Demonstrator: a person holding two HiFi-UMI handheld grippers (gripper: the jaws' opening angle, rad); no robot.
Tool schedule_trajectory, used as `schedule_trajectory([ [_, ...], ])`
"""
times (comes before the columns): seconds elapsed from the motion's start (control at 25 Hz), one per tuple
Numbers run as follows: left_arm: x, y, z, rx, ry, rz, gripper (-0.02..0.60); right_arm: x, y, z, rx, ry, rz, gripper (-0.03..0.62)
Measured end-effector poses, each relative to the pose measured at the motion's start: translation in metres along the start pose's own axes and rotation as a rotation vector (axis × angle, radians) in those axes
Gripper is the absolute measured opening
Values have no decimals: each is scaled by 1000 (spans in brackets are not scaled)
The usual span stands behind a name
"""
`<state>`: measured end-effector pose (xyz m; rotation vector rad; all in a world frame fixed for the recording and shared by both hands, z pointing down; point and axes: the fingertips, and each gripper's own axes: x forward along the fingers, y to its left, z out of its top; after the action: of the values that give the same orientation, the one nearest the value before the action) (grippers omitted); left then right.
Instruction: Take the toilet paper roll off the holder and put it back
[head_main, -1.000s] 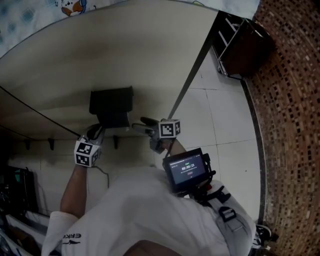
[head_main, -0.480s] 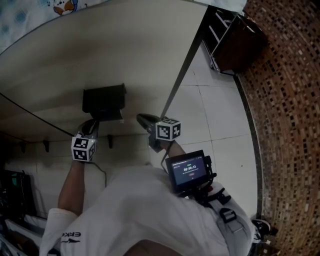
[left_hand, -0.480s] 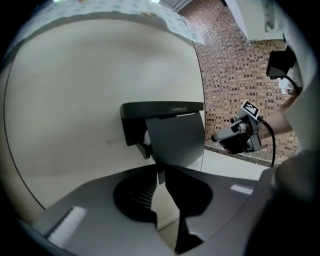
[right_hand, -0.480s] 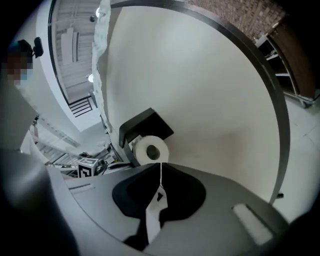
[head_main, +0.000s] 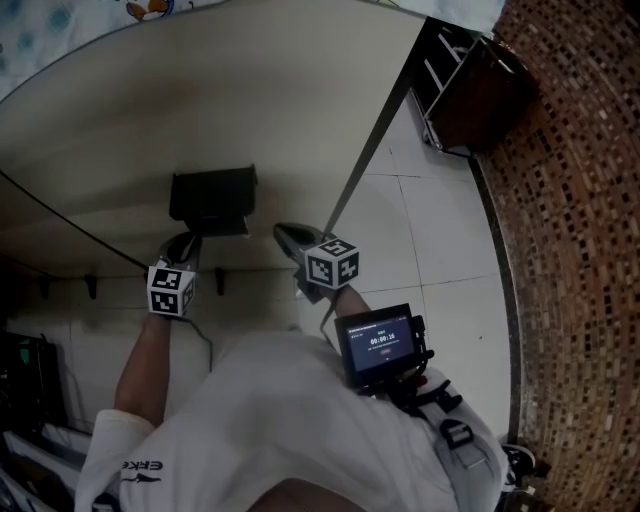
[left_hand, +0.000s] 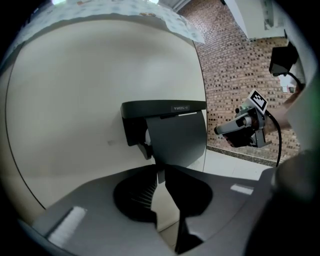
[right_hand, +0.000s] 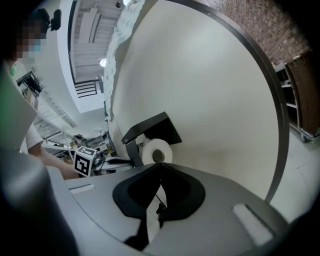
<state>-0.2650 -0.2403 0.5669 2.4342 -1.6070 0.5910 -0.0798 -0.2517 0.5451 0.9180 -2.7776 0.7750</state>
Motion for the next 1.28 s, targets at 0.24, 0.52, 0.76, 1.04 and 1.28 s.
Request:
schedule_trajectory([
  [0.24, 4, -6, 5, 0, -10, -14, 54, -5, -1, 10, 11, -12, -16, 14],
  [0.52, -3, -3, 9, -26, -63, 40, 84, -10, 0, 22, -14, -13, -57, 14],
  [0.76, -18, -5, 20, -67, -129, 112, 78, -22, 0, 28, -70, -5, -100, 14],
  [1.04, -50, -21, 42, -90, -206, 166, 6, -24, 22, 37, -190, -4, -133, 14],
  [1.28, -69, -37, 46, -115, -254, 196, 2, -20, 39, 42, -358, -33, -137, 14],
])
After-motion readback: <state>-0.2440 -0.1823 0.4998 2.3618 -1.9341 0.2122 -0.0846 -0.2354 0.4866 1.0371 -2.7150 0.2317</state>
